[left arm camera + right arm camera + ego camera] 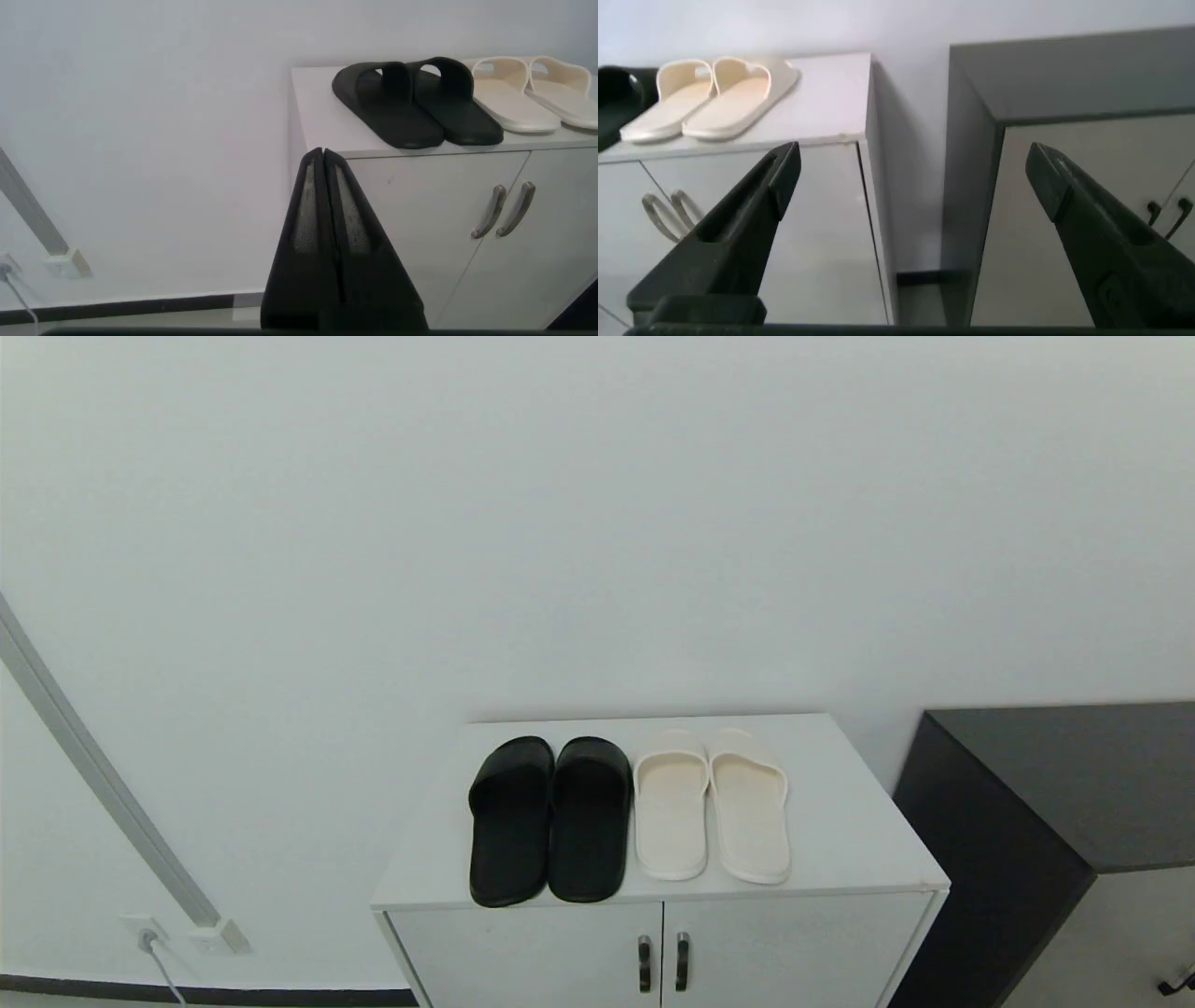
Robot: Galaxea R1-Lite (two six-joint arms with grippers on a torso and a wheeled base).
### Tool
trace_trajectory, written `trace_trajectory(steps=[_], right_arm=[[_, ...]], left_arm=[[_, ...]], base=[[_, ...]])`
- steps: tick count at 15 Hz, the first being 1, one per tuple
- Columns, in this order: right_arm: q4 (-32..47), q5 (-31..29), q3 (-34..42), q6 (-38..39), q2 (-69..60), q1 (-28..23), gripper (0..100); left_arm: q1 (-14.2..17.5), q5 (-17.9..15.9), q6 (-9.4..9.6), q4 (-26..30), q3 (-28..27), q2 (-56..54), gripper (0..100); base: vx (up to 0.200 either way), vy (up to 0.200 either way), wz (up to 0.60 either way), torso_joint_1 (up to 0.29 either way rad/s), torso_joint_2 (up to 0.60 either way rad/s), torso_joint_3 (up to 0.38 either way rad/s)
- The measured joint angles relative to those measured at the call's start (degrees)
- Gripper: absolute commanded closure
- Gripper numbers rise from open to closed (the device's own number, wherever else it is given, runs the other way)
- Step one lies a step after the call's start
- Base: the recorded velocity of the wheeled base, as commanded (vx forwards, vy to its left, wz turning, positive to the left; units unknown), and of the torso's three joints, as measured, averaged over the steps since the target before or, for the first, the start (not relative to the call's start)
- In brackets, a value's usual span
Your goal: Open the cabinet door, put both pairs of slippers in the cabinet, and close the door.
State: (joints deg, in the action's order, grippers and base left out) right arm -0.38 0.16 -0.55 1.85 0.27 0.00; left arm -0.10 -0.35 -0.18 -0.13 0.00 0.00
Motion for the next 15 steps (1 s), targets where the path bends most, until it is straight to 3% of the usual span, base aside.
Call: trace_trajectory(steps=[5,8,11,15], right_arm=[[1.9,3.2,-9.0,2.8,12.1,2.4,0],[-3.3,5.7,-11.3,3.2,27.0,7.2,0],[-14.5,3.7,-13.4,4.4,44.1,16.3,0],[-19.9,-6.7,-23.8,14.2,62.7,33.4,0]], left_arm=[[0.0,0.0,0.05,0.0,0.0,0.0,100],[0.0,0.0,0.11,0.0,0.0,0.0,100],[0.0,0.0,0.05,0.0,0.0,0.0,100],[0.0,-0.1,0.05,0.0,0.0,0.0,100]], base=[[0.000,0.000,0.00,0.000,0.00,0.000],[0.000,0.000,0.00,0.000,0.00,0.000],[0.000,0.000,0.00,0.000,0.00,0.000],[0.000,0.000,0.00,0.000,0.00,0.000]])
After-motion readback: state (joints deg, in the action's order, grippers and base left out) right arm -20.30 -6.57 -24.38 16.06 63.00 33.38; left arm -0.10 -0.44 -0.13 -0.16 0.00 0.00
